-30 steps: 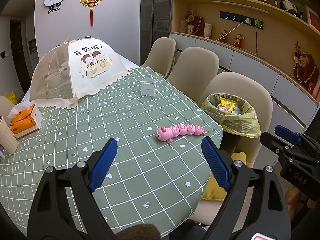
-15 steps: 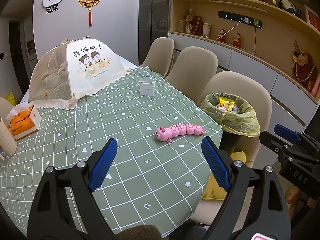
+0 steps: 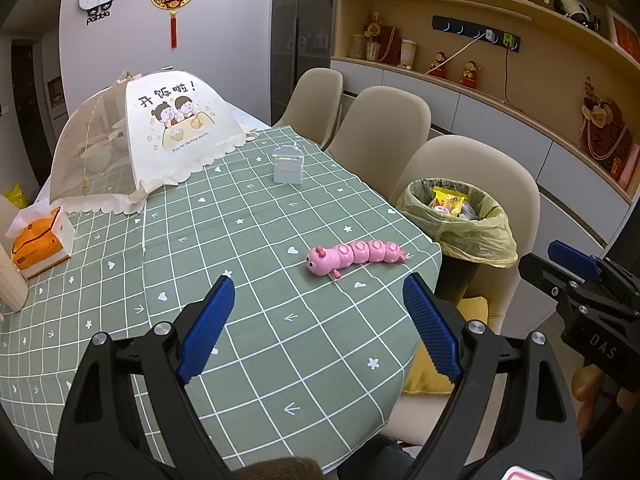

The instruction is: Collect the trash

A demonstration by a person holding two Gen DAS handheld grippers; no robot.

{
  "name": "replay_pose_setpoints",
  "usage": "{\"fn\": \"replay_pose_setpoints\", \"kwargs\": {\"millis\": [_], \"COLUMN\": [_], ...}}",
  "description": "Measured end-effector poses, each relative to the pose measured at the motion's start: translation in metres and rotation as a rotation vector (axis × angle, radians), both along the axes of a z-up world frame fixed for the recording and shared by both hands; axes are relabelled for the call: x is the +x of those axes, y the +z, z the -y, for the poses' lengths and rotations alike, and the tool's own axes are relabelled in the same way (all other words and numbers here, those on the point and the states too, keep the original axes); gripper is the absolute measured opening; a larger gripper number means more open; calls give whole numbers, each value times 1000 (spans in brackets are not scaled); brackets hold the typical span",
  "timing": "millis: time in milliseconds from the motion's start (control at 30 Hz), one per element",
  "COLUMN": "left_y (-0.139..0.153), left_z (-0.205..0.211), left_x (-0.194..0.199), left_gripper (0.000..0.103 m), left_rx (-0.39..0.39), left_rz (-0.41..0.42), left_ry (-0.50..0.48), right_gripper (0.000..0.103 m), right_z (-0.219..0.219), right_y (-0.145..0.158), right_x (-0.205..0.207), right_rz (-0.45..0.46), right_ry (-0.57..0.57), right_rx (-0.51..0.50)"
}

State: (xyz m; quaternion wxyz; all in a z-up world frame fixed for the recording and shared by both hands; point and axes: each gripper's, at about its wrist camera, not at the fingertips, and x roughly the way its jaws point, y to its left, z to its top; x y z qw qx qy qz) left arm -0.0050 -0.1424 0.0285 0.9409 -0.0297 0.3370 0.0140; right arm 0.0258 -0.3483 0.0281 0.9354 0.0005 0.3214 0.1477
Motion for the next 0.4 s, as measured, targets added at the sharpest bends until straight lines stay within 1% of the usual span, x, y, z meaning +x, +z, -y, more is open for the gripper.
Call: {"fn": "replay_pose_setpoints", "kwargs": {"millis": [133, 267, 367, 400], "left_y": [-3, -13, -31, -42], "left_z": [-1, -15, -58, -92], "left_x": [1, 11, 25, 33], "left_gripper": [82, 82, 82, 82], "left_rx": [-8, -42, -41, -23], "left_rz": [-8, -60, -117, -142], "left_ry": [-9, 24, 141, 232], "right_gripper": [56, 56, 56, 56], "right_z": [-3, -12, -35, -53], "right_y": [-2, -5, -12, -19], "right_x": [1, 9, 30, 43], "right_rz": [-6, -10, -10, -20], "right_ry": [-1, 15, 66, 121], "right_rx": [-7, -34, -87, -112]}}
